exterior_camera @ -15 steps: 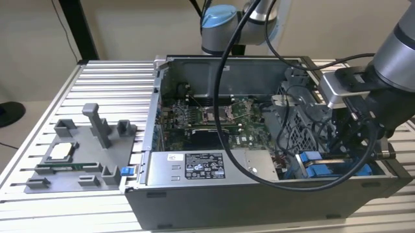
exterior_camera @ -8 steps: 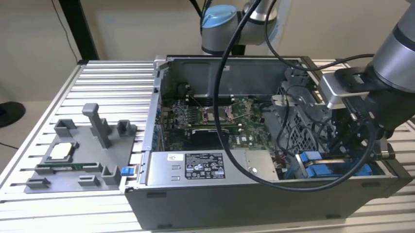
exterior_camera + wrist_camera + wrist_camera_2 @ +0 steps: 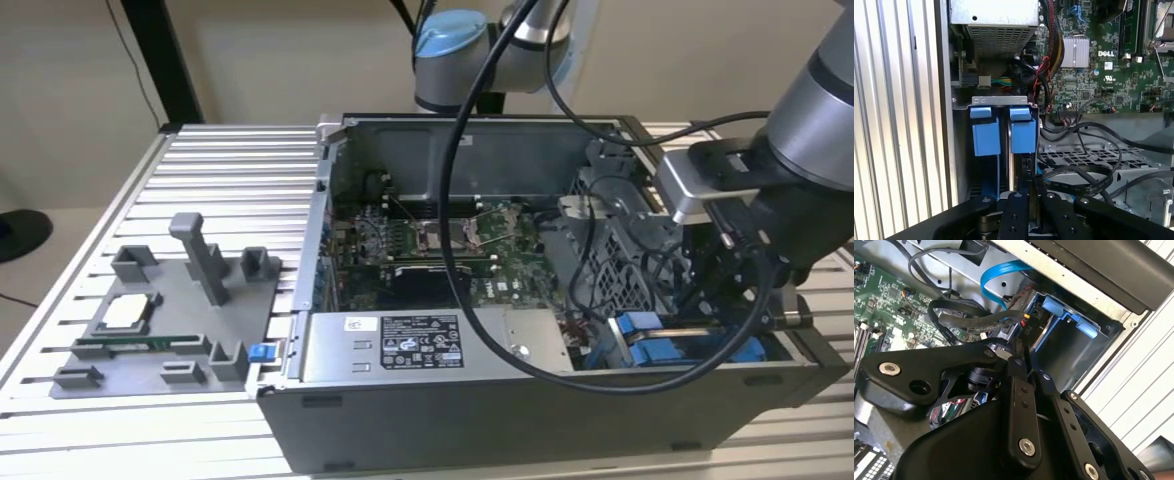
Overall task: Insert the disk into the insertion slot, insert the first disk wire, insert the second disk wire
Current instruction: 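Insert the second disk wire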
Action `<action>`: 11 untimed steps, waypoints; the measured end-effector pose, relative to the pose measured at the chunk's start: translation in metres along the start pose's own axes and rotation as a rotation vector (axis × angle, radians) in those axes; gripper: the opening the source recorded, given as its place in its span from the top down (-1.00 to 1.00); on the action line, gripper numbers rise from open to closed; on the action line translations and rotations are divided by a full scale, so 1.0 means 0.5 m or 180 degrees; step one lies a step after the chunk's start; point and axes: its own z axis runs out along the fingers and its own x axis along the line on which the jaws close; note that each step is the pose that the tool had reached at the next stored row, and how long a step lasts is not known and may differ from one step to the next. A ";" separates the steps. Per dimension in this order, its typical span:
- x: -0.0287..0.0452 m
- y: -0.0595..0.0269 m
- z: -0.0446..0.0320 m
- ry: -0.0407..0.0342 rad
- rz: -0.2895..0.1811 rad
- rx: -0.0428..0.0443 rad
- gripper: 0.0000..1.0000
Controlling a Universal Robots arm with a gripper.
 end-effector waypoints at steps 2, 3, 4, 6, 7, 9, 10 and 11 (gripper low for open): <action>0.000 0.000 0.000 0.0000 0.0002 0.0000 1.00; 0.000 0.000 0.000 0.0000 0.0003 0.0000 1.00; 0.000 0.000 0.000 0.0000 0.0005 0.0001 1.00; -0.001 0.000 0.001 -0.0002 0.0008 0.0001 1.00; -0.001 0.000 0.001 -0.0002 0.0009 0.0001 1.00; -0.001 0.000 0.000 0.0000 0.0010 0.0001 1.00; -0.001 0.000 0.000 0.0001 0.0011 0.0001 1.00; -0.001 0.000 0.000 0.0002 0.0011 0.0001 1.00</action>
